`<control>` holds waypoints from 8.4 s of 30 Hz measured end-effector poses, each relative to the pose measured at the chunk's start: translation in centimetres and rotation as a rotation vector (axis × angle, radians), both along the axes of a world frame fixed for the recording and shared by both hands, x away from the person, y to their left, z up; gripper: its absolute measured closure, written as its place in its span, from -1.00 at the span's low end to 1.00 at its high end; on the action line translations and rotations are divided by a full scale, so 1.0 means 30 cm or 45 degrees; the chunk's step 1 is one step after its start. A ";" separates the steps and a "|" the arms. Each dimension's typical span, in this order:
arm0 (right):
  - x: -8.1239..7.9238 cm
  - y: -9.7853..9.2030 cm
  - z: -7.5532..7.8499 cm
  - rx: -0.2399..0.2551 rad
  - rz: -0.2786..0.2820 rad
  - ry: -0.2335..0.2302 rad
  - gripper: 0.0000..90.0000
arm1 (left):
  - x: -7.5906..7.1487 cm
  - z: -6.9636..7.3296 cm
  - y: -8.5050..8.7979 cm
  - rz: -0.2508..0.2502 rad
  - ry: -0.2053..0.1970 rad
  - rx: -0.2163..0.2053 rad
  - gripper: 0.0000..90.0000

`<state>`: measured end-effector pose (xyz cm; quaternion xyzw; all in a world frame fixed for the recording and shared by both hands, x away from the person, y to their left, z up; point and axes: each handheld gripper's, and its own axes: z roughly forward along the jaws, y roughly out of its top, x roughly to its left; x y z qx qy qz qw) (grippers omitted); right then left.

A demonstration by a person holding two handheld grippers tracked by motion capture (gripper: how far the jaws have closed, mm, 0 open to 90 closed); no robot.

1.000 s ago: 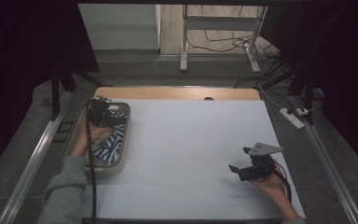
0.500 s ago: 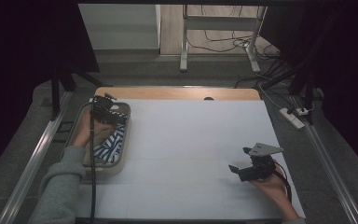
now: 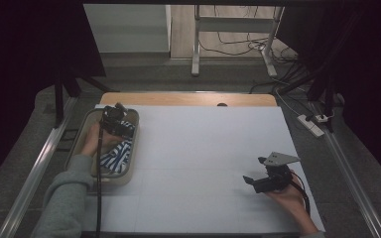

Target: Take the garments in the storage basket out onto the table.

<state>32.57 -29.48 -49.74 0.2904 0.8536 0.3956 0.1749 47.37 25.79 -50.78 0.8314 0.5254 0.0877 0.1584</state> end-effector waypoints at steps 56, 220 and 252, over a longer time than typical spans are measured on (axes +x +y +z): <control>0.003 -0.006 -0.002 0.016 -0.011 0.015 -0.83 | -0.196 0.195 0.141 0.072 -0.392 -0.434 0.61; 0.006 -0.003 -0.009 -0.001 -0.022 0.019 -0.83 | -0.412 0.526 -0.113 -0.252 -0.839 -1.303 0.61; 0.007 -0.005 -0.010 0.000 -0.024 0.021 -0.83 | -0.393 0.476 -0.383 -0.442 -0.677 -1.235 0.60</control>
